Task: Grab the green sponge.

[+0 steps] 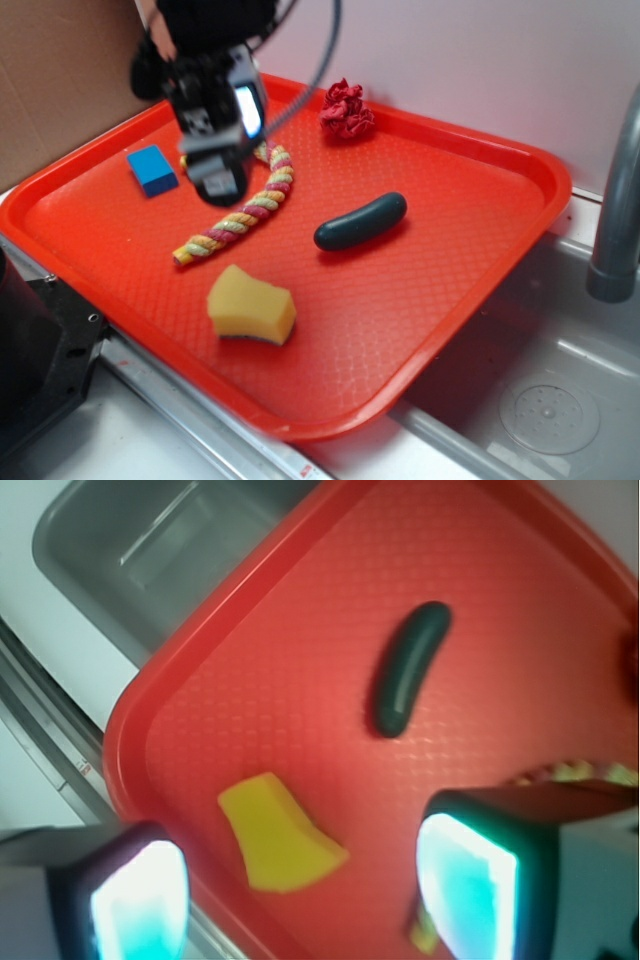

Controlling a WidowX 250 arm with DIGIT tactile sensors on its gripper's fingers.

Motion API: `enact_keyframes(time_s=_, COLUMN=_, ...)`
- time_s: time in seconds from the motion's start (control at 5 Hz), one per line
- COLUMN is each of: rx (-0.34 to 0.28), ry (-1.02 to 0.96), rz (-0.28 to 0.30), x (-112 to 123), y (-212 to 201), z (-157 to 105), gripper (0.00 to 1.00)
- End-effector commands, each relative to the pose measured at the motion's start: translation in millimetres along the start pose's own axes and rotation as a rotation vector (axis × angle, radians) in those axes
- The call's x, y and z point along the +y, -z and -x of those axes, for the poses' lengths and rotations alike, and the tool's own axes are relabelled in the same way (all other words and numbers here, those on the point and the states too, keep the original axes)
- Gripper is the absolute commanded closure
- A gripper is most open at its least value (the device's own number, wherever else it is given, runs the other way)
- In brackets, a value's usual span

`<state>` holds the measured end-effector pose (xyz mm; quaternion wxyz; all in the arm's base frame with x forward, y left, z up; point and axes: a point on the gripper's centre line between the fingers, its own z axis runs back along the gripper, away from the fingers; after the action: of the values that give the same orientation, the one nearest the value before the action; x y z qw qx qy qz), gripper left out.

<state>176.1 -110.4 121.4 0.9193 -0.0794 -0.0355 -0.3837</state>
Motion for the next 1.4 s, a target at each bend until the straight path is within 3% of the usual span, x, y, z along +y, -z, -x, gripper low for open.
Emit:
enact_keyframes(time_s=0.0, rx=0.023, ry=0.121, rz=0.002, x=-22, y=38, z=-5, gripper=0.00)
enact_keyframes(time_s=0.2, rx=0.035, ry=0.146, rz=-0.007, x=-27, y=55, z=2, gripper=0.00)
enact_keyframes(time_s=0.4, rx=0.071, ry=0.162, rz=-0.053, x=-35, y=74, z=10, gripper=0.00)
enact_keyframes(time_s=0.8, rx=0.162, ry=0.070, rz=-0.064, x=-20, y=101, z=14, gripper=0.00)
enact_keyframes(time_s=1.0, rx=0.167, ry=0.036, rz=-0.041, x=-13, y=105, z=18, gripper=1.00)
enact_keyframes(time_s=1.2, rx=0.185, ry=0.021, rz=-0.043, x=-7, y=109, z=18, gripper=1.00)
